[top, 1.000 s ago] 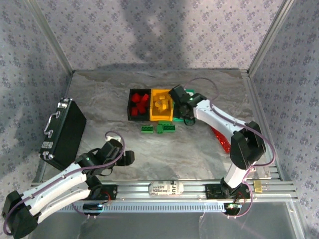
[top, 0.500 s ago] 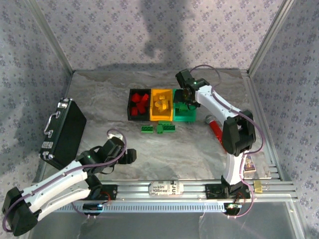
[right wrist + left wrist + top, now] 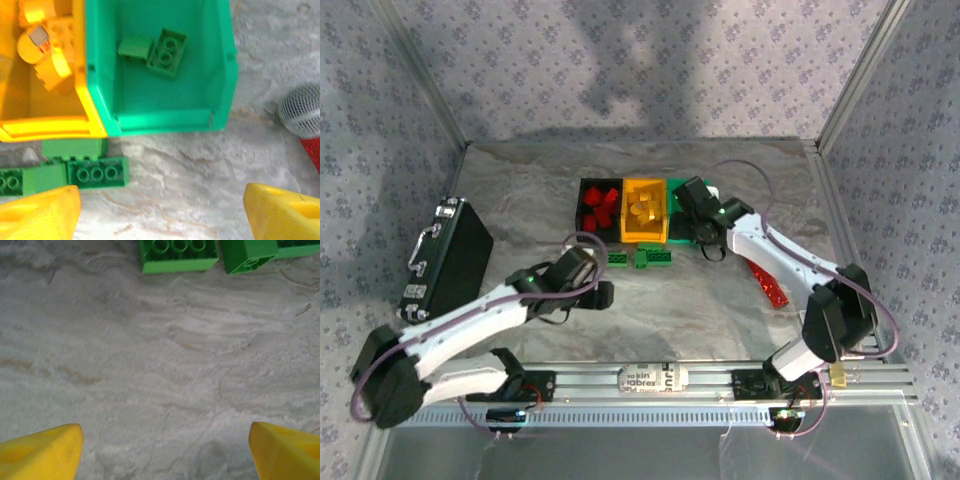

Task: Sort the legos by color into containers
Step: Pick up the lego from the center of the table.

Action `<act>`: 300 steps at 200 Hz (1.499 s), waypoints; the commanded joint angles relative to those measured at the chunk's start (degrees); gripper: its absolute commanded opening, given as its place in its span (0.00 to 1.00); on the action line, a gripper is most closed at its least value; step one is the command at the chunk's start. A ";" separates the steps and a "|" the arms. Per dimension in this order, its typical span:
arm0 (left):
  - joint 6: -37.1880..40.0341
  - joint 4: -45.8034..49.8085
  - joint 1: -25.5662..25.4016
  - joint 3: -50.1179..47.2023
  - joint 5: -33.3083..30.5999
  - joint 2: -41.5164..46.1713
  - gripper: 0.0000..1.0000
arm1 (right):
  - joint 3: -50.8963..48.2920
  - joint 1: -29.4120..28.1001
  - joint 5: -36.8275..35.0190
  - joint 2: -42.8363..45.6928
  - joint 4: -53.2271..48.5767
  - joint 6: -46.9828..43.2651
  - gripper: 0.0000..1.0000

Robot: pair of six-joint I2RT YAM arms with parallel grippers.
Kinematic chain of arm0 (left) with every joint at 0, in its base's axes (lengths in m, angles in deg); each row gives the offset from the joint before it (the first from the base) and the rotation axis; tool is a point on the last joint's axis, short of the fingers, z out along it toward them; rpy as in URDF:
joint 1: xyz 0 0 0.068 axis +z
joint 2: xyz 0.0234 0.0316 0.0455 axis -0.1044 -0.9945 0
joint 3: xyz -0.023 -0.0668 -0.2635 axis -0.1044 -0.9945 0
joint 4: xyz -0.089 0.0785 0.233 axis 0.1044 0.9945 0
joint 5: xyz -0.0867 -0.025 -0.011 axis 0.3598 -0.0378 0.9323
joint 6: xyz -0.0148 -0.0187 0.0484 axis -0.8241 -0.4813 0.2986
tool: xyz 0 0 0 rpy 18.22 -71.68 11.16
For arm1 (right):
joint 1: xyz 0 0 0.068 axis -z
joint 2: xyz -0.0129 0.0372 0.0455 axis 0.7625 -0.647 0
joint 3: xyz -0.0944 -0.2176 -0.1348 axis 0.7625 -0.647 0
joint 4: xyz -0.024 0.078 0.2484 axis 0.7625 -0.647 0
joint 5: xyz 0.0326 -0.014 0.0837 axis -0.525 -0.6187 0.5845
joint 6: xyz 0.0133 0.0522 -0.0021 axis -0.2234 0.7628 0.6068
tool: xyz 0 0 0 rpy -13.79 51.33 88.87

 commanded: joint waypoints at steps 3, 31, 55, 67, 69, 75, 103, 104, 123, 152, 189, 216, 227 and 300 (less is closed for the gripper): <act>4.79 -1.61 0.58 5.77 -0.32 -8.36 0.86 | -6.55 -0.35 -1.66 4.97 1.80 4.13 0.86; 5.92 -2.77 3.09 10.26 0.50 -16.49 0.86 | -12.40 -0.35 -2.10 11.13 1.72 5.78 0.86; 6.87 -3.62 4.73 13.14 0.65 -21.49 0.86 | -16.37 0.20 -2.64 16.53 1.45 6.69 0.86; 7.57 -4.00 5.57 14.64 1.44 -23.87 0.85 | -18.07 0.56 -2.62 18.86 1.63 7.07 0.86; 7.65 -4.04 5.73 14.87 1.64 -24.35 0.85 | -18.34 0.65 -2.57 19.22 1.67 7.10 0.86; 7.97 -4.25 6.02 15.66 2.14 -25.60 0.85 | -19.12 0.91 -2.40 20.21 1.84 7.25 0.86; 9.42 -3.21 6.76 20.11 2.40 -31.03 0.84 | -21.49 2.03 -1.46 22.81 2.41 7.74 0.86; 9.47 -3.21 6.77 20.23 2.46 -31.20 0.84 | -21.58 2.07 -1.39 22.90 2.41 7.73 0.86; 9.95 -3.29 7.03 22.09 2.90 -33.59 0.84 | -22.35 2.12 -1.24 23.43 2.59 7.92 0.86; 10.74 -2.43 7.51 24.76 2.61 -36.79 0.83 | -23.23 2.20 -1.04 23.71 3.03 8.31 0.86; 11.59 -1.49 8.10 27.08 1.54 -39.84 0.81 | -23.60 2.20 -0.75 23.70 3.56 8.42 0.86; 12.11 -0.94 8.49 28.29 1.19 -41.78 0.79 | -23.83 2.22 -0.71 23.70 3.60 8.51 0.86; 12.24 -0.75 8.59 28.73 1.12 -42.46 0.78 | -23.99 2.23 -0.63 23.78 3.65 8.56 0.86; 12.63 0.53 7.14 30.50 -0.07 -34.62 0.51 | -25.23 2.79 -0.60 24.49 3.76 8.77 0.85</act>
